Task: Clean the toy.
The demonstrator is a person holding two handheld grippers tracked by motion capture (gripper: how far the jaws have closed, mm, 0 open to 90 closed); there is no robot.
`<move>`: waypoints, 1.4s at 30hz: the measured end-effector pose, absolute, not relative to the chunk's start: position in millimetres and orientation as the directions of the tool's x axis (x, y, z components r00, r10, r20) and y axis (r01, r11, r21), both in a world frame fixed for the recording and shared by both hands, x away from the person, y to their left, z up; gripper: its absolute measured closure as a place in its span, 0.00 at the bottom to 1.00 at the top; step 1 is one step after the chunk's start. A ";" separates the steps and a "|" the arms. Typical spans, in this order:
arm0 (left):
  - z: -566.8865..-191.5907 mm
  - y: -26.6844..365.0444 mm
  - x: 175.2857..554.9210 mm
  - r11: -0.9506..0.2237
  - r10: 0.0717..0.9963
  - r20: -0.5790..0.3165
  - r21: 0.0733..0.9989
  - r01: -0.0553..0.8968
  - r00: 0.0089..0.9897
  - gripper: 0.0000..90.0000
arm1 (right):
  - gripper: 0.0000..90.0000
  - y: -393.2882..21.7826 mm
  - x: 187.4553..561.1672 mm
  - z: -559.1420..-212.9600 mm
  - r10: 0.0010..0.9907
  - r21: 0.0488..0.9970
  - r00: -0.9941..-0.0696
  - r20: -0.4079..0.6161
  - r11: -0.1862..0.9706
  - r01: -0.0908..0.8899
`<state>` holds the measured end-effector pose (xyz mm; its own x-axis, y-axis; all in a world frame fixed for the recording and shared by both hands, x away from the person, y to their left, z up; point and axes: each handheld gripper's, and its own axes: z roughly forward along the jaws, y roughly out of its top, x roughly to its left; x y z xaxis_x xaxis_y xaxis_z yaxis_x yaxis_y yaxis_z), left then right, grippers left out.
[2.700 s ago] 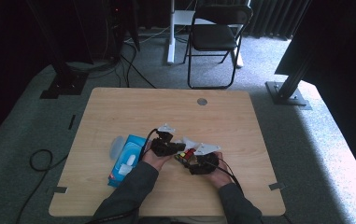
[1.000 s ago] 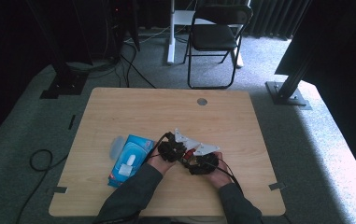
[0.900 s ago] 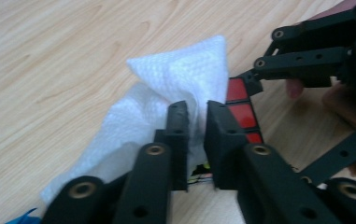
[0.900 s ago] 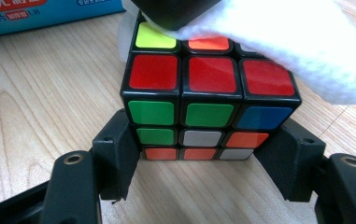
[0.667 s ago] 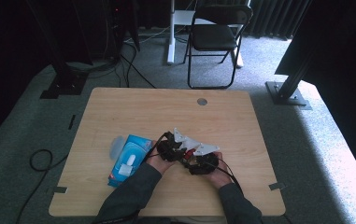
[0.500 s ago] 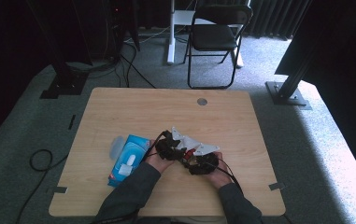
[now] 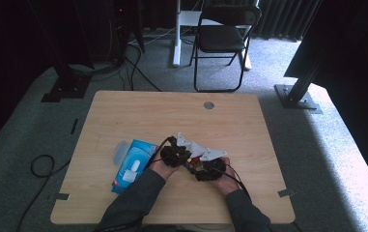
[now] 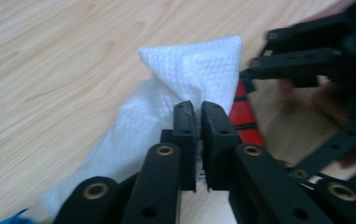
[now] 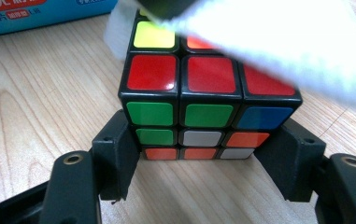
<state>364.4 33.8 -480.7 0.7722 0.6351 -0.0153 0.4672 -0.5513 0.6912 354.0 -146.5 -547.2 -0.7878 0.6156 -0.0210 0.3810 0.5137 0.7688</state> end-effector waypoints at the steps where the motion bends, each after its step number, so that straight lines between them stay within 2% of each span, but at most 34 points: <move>1: -480.6 32.2 363.5 -0.556 0.624 -0.020 0.690 0.463 0.781 0.96 | 0.37 -146.3 354.0 -547.3 0.617 0.769 -0.787 -0.021 0.513 0.381; 4: -481.5 29.3 363.6 -0.551 0.578 -0.089 0.690 0.469 0.811 0.96 | 0.37 -146.4 354.1 -547.3 0.616 0.769 -0.788 -0.021 0.513 0.381; 10: -482.7 31.2 365.8 -0.538 0.563 -0.128 0.694 0.479 0.817 0.97 | 0.37 -146.7 353.9 -547.3 0.616 0.768 -0.787 -0.017 0.513 0.385; 17: -482.2 34.6 367.9 -0.539 0.602 -0.072 0.698 0.471 0.795 0.96 | 0.37 -146.7 354.1 -547.3 0.617 0.768 -0.786 -0.015 0.511 0.387; 25: -479.5 43.3 365.3 -0.534 0.643 -0.062 0.678 0.505 0.763 0.96 | 0.37 -146.5 354.3 -547.3 0.618 0.766 -0.786 -0.012 0.511 0.390; 29: -481.1 40.6 362.8 -0.522 0.601 -0.132 0.682 0.512 0.788 0.96 | 0.37 -146.4 354.4 -547.4 0.618 0.764 -0.786 -0.011 0.513 0.392; 32: -483.0 34.3 358.5 -0.538 0.555 -0.132 0.696 0.476 0.821 0.96 | 0.37 -146.3 354.5 -547.5 0.618 0.764 -0.786 -0.012 0.512 0.391; 42: -485.0 22.3 369.7 -0.529 0.543 -0.139 0.710 0.465 0.828 0.97 | 0.37 -146.3 354.4 -547.4 0.619 0.763 -0.786 -0.011 0.513 0.393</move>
<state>369.7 22.3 -485.0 0.8284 0.5427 -0.1385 0.4650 -0.5287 0.7101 354.4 -146.3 -547.4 -0.7856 0.6186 -0.0113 0.3933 0.5135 0.7626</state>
